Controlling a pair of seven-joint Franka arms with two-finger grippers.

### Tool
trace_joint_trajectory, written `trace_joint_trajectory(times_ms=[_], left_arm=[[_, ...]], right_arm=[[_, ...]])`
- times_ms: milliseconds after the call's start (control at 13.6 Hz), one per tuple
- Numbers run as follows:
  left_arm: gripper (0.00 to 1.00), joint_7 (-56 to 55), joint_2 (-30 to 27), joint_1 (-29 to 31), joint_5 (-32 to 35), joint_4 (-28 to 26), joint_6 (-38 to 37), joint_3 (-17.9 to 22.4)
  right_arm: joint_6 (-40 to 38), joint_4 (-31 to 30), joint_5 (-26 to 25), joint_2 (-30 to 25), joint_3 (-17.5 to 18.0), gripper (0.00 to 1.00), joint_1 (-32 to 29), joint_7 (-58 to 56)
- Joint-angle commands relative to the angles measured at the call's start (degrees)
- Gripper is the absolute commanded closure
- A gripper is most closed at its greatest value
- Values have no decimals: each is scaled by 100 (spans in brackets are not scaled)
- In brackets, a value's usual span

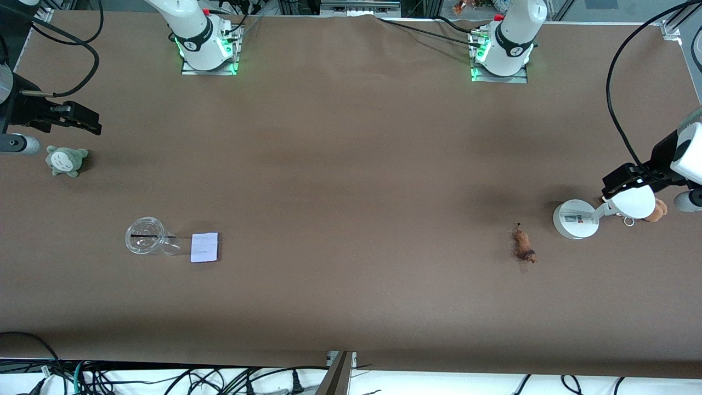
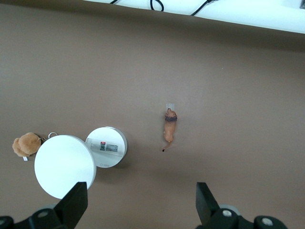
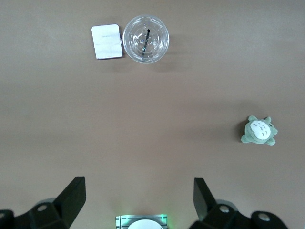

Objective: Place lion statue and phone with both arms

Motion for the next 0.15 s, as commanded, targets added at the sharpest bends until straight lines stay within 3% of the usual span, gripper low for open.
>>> trace_joint_trajectory(times_ms=[0,73], left_arm=[[0,-35,60,-47,7,155,-24,-12],[0,-35,60,-47,6,155,-24,-12]], right_arm=[[-7,94,59,37,79,0,-102,-32],[-7,94,68,46,79,0,-102,-41]])
